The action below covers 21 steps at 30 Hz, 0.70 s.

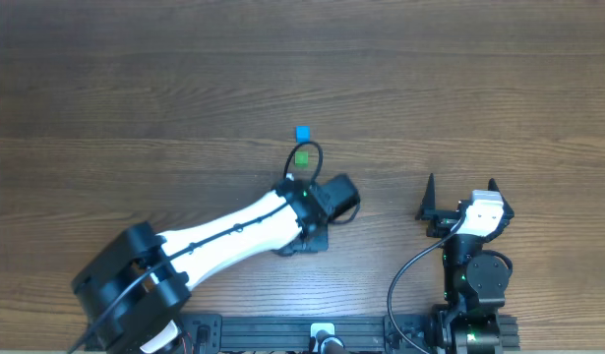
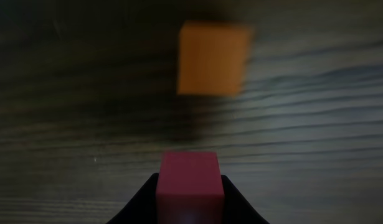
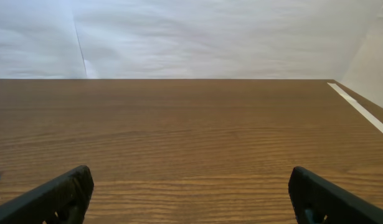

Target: Stack Cubes

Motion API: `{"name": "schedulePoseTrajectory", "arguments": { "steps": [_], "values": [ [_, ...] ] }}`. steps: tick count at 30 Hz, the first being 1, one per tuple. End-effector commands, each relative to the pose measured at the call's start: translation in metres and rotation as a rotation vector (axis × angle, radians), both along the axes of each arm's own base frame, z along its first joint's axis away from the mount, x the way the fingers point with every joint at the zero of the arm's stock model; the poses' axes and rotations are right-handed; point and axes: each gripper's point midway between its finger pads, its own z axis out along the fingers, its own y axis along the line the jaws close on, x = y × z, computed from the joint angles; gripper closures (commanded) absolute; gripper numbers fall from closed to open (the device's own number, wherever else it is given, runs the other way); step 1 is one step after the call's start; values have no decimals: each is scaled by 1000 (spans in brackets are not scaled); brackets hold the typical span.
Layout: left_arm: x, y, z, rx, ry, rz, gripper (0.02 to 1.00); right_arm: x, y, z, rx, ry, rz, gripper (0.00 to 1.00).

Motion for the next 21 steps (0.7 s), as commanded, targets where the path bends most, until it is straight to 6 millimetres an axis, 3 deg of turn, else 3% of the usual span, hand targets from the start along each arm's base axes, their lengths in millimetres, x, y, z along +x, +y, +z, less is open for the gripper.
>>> {"name": "schedulePoseTrajectory", "arguments": {
  "steps": [1, 6, 10, 21],
  "values": [
    [44, -15, 59, -91, -115, -25, 978, 0, 3, -1, -1, -1, 15, 9],
    [74, -10, 96, -103, -158, -8, 982, 0, 3, -1, -1, -1, 15, 7],
    [93, -7, 101, -89, -155, -4, 980, 0, 3, -1, -1, -1, 15, 7],
    [97, -3, 53, 27, -36, 13, 978, 0, 3, -1, -1, -1, 15, 9]
  ]
}}
